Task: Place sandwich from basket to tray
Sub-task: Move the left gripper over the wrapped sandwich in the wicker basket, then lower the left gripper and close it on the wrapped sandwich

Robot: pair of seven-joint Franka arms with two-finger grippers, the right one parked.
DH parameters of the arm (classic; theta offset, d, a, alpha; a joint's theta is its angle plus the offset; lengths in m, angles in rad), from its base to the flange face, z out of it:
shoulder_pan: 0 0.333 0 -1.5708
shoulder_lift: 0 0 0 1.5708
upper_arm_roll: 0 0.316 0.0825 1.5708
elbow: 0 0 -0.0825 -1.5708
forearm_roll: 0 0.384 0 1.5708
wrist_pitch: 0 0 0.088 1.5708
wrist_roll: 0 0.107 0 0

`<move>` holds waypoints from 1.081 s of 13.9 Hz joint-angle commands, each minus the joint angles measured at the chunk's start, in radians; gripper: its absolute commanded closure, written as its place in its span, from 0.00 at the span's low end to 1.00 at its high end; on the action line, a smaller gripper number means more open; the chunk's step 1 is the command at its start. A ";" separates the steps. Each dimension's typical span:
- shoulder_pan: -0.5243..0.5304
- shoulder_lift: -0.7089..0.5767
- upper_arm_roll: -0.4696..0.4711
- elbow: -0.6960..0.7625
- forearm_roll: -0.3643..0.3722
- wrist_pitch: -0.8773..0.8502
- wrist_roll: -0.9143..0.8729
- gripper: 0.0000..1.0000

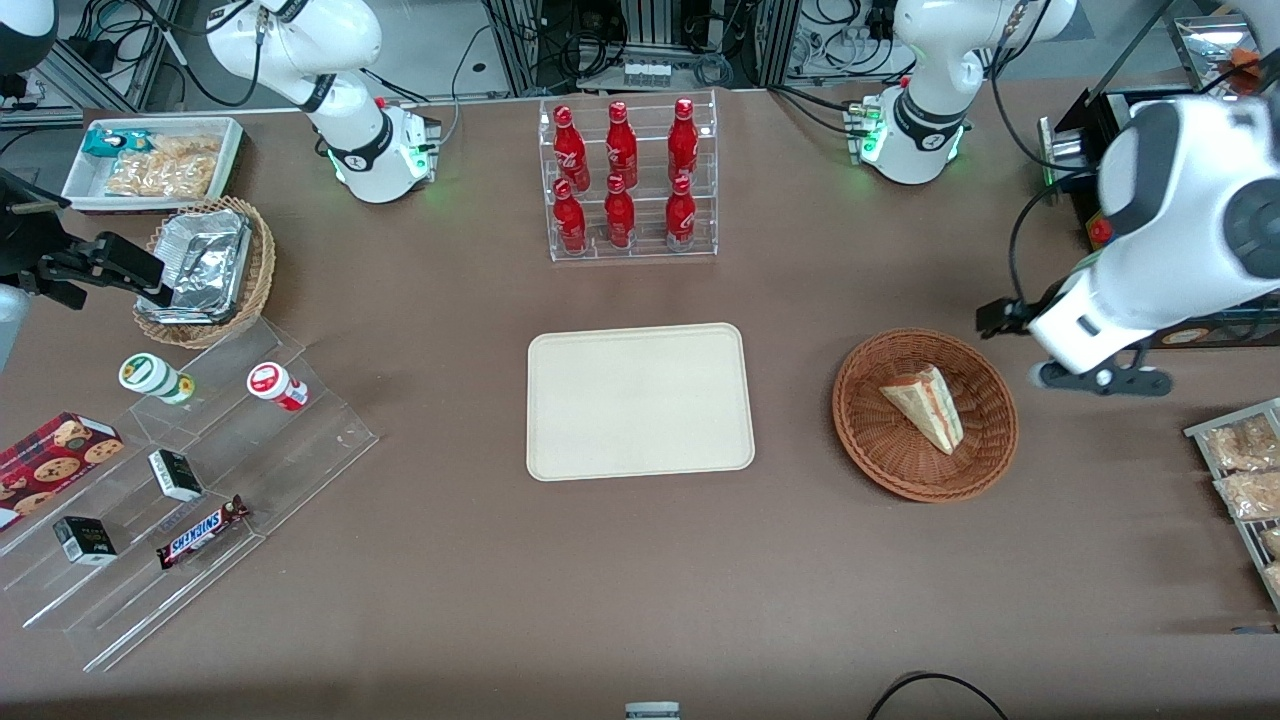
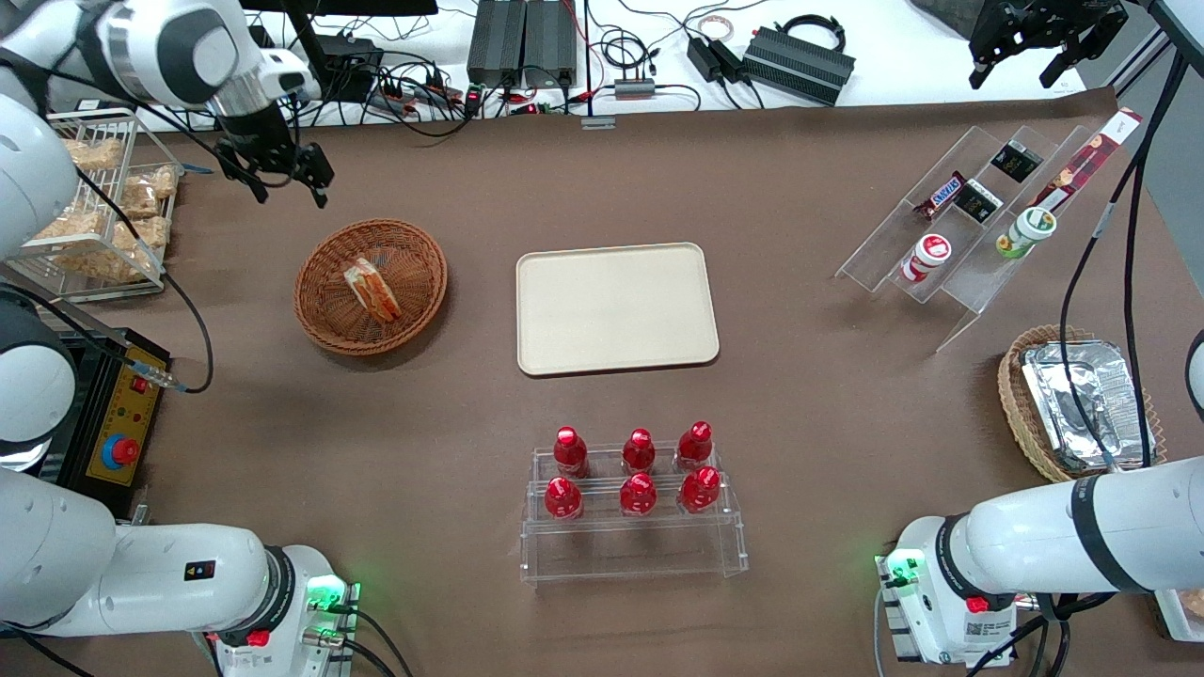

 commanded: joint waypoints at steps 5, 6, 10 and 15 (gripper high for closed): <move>-0.024 -0.028 -0.002 -0.253 0.019 0.296 -0.167 0.00; -0.024 -0.040 -0.002 -0.291 0.019 0.329 -0.229 0.00; -0.024 -0.072 -0.002 -0.425 0.017 0.504 -0.481 0.00; -0.025 -0.027 -0.003 -0.440 0.005 0.580 -0.845 0.00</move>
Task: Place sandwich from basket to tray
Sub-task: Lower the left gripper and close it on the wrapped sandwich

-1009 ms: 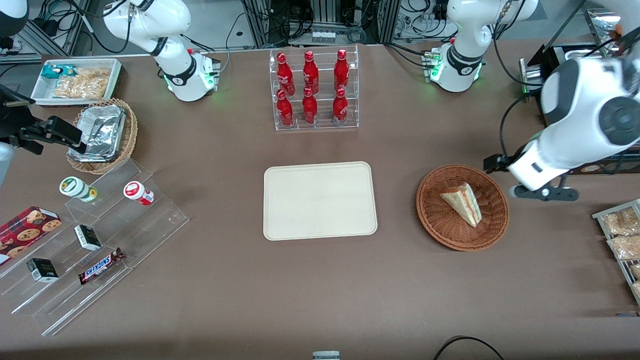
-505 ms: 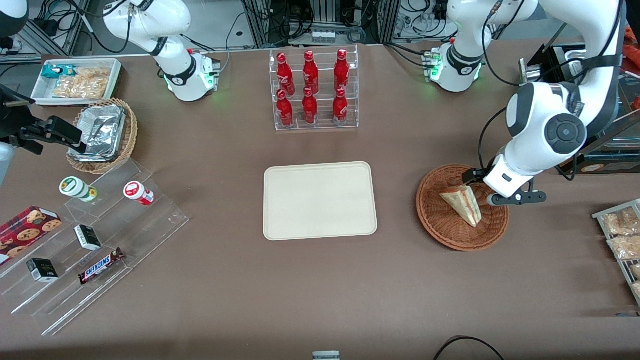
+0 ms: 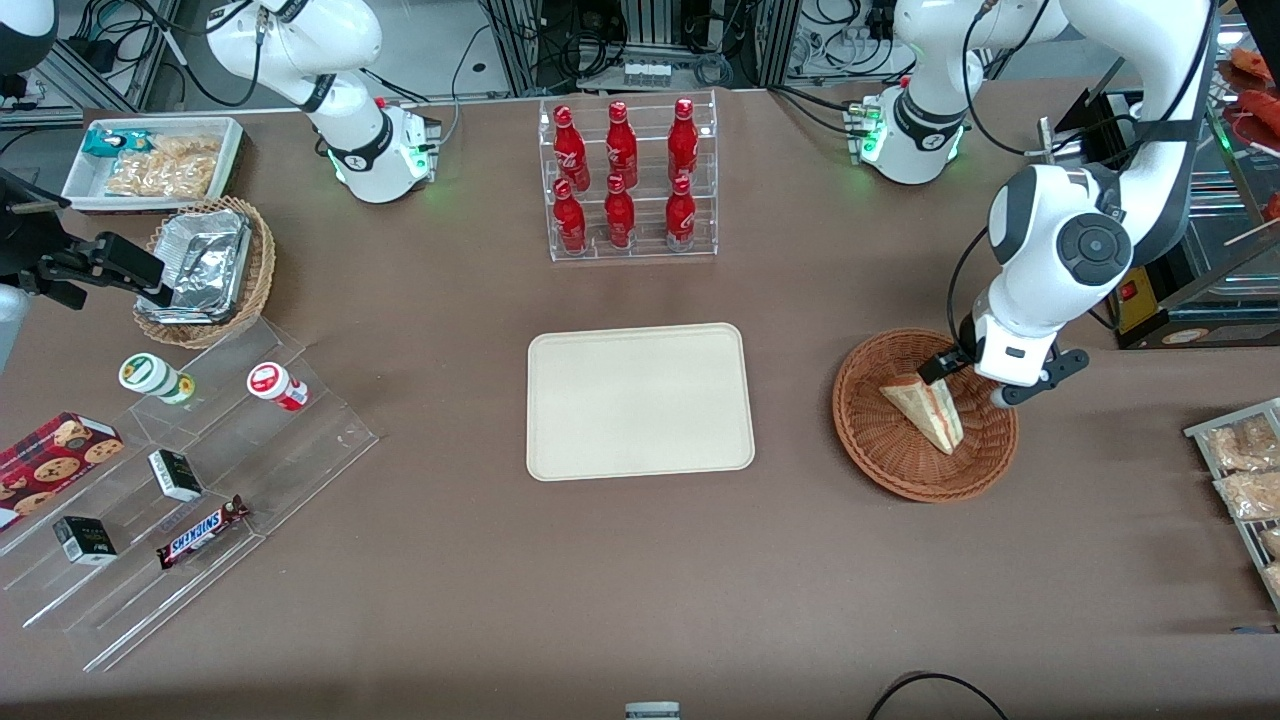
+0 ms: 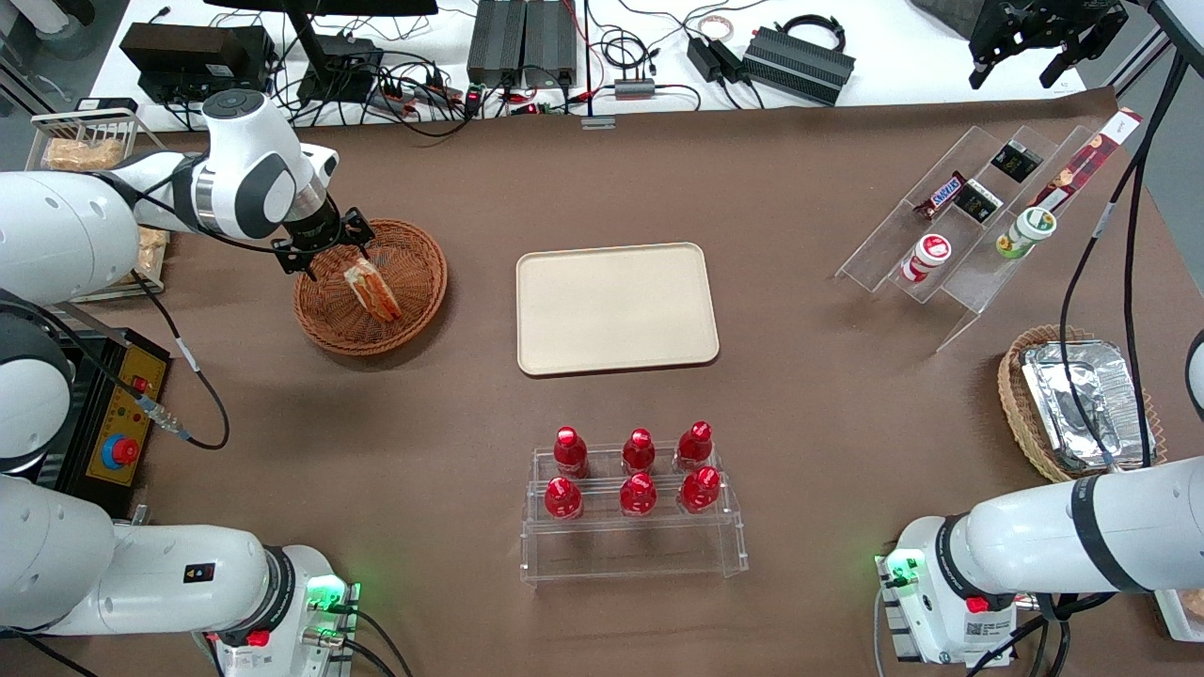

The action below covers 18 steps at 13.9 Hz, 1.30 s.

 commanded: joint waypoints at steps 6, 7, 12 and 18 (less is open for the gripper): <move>-0.026 0.089 0.000 -0.015 0.005 0.145 -0.325 0.00; -0.024 0.106 0.000 -0.013 0.005 0.158 -0.325 0.00; -0.021 0.169 0.002 -0.004 0.005 0.189 -0.325 0.00; -0.023 0.169 0.003 0.010 0.005 0.177 -0.316 0.86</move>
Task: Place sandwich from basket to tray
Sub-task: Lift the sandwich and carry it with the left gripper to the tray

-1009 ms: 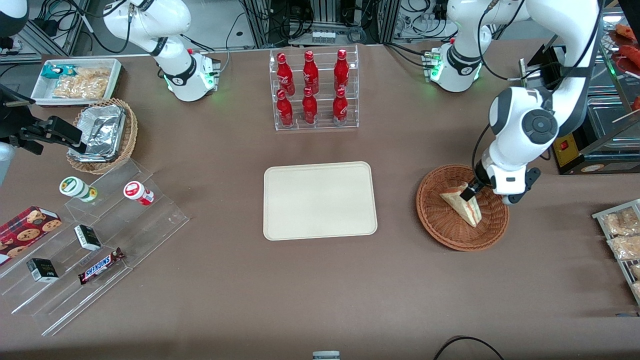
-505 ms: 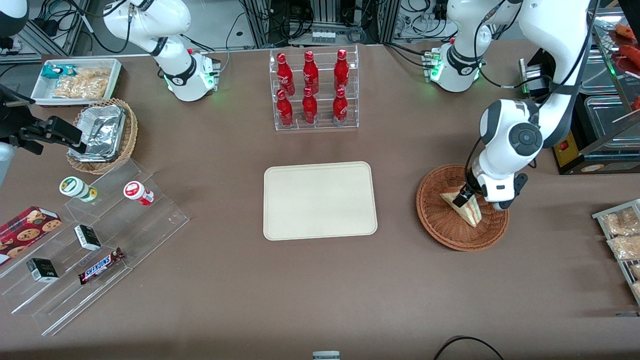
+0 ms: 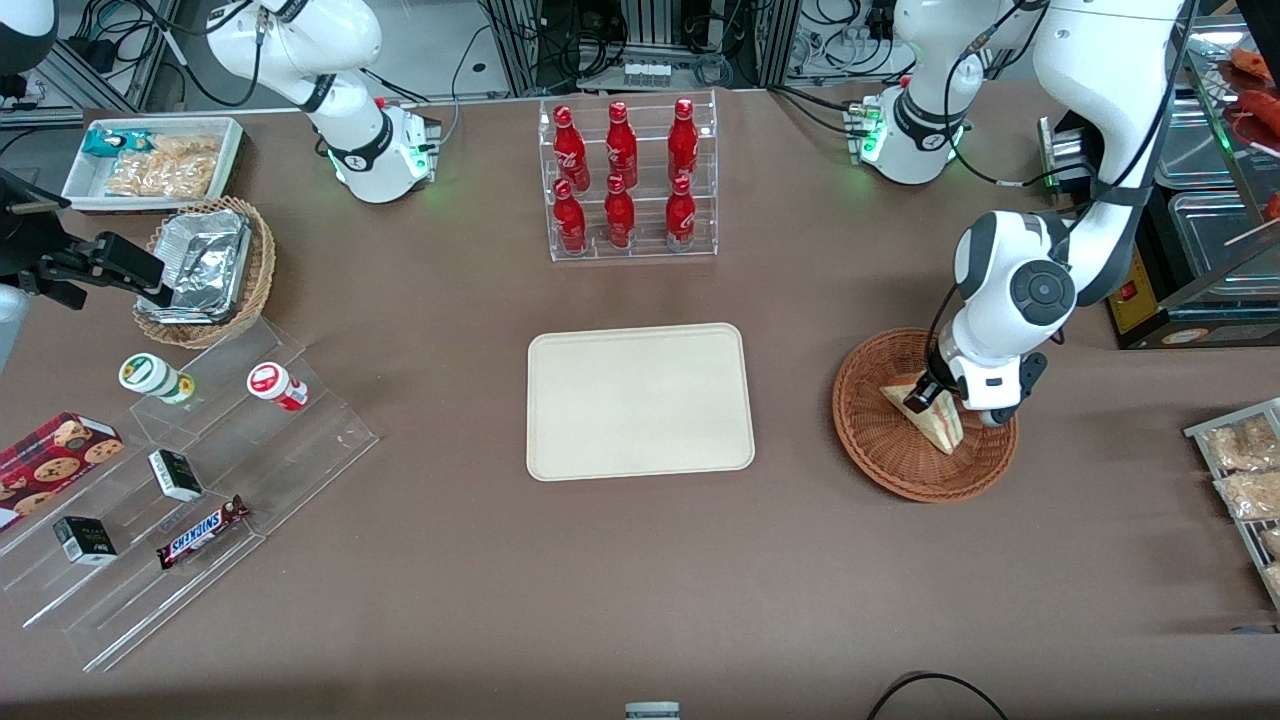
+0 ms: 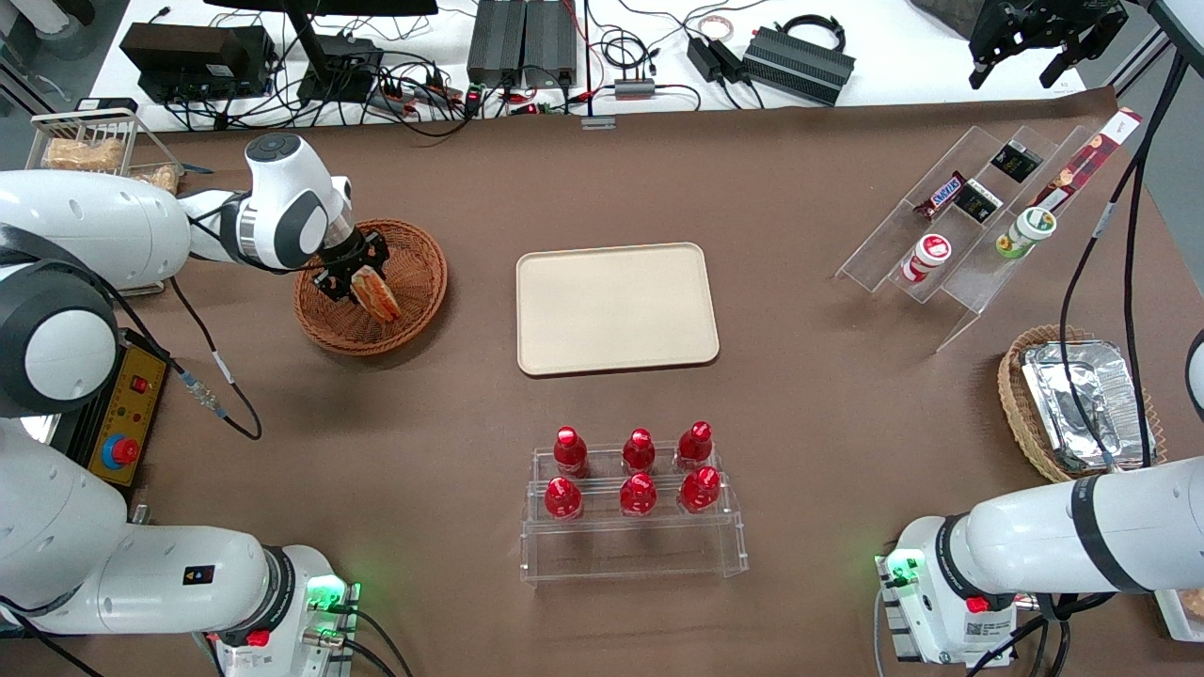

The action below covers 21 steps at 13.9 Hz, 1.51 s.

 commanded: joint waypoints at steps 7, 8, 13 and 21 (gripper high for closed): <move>-0.067 -0.006 -0.005 0.211 0.019 -0.282 0.100 0.93; -0.090 -0.005 -0.007 0.254 0.019 -0.348 0.151 0.95; -0.259 0.072 -0.007 0.362 0.017 -0.415 0.392 0.94; -0.498 0.348 -0.007 0.705 0.005 -0.426 0.195 1.00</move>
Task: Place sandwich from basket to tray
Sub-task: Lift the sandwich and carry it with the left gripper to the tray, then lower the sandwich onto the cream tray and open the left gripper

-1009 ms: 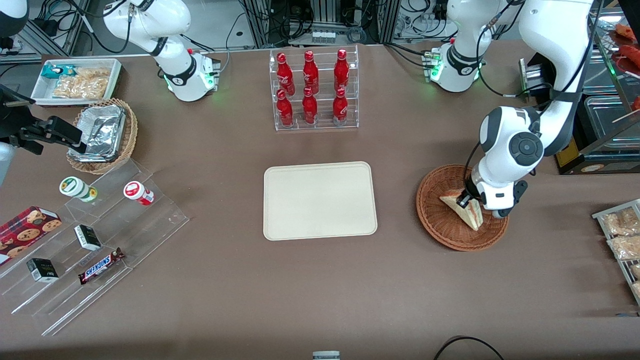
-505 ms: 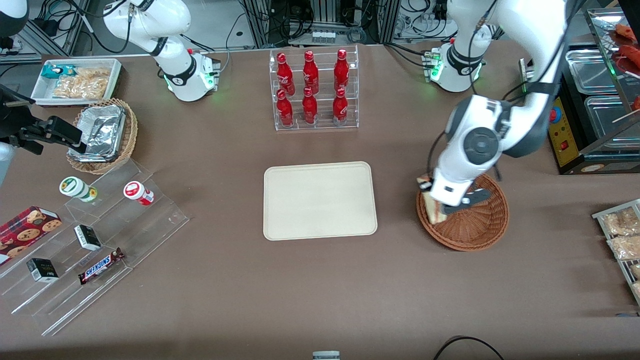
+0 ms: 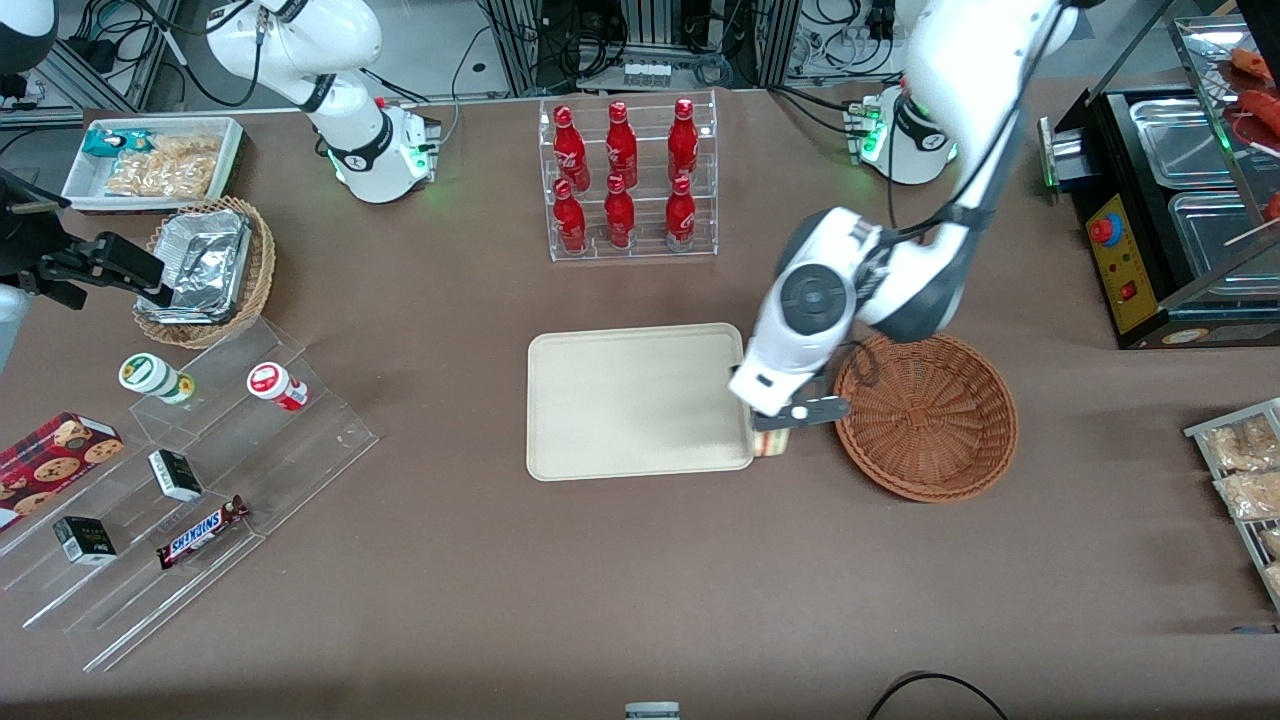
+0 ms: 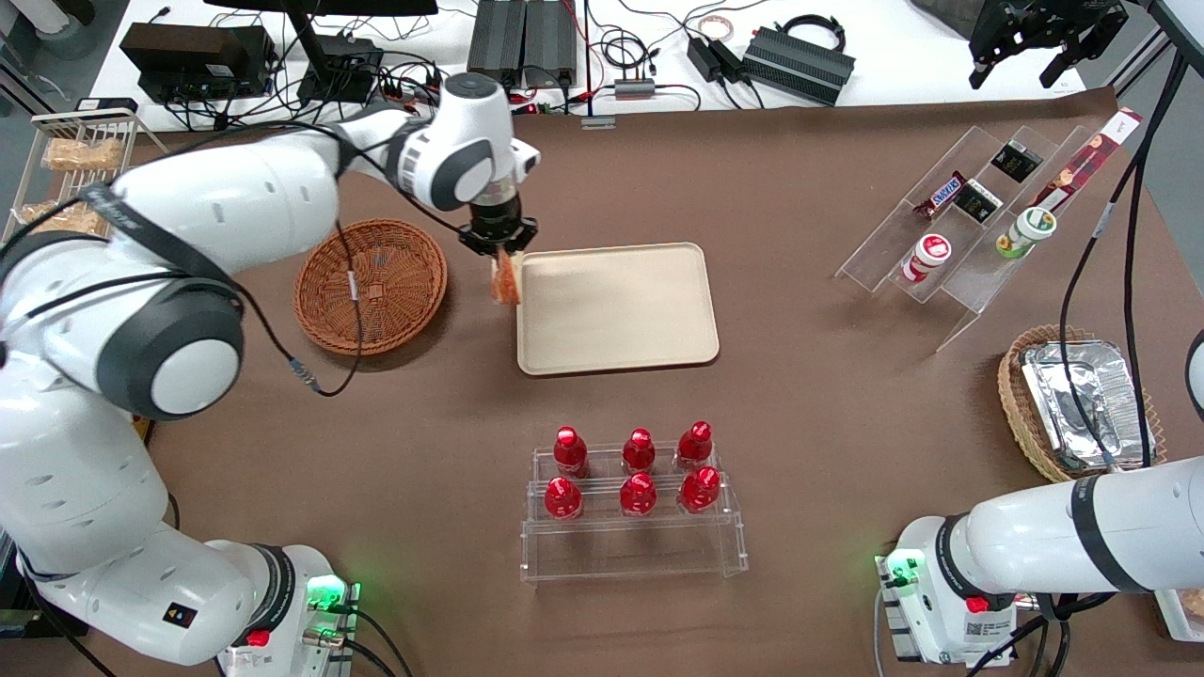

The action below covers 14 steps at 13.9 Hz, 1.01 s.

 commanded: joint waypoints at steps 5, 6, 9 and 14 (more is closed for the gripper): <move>-0.169 0.212 0.013 0.273 0.000 -0.025 -0.178 1.00; -0.183 0.232 0.012 0.307 -0.001 -0.031 -0.208 1.00; -0.244 0.297 0.015 0.376 0.011 -0.035 -0.308 1.00; -0.286 0.360 0.023 0.439 0.022 -0.040 -0.366 1.00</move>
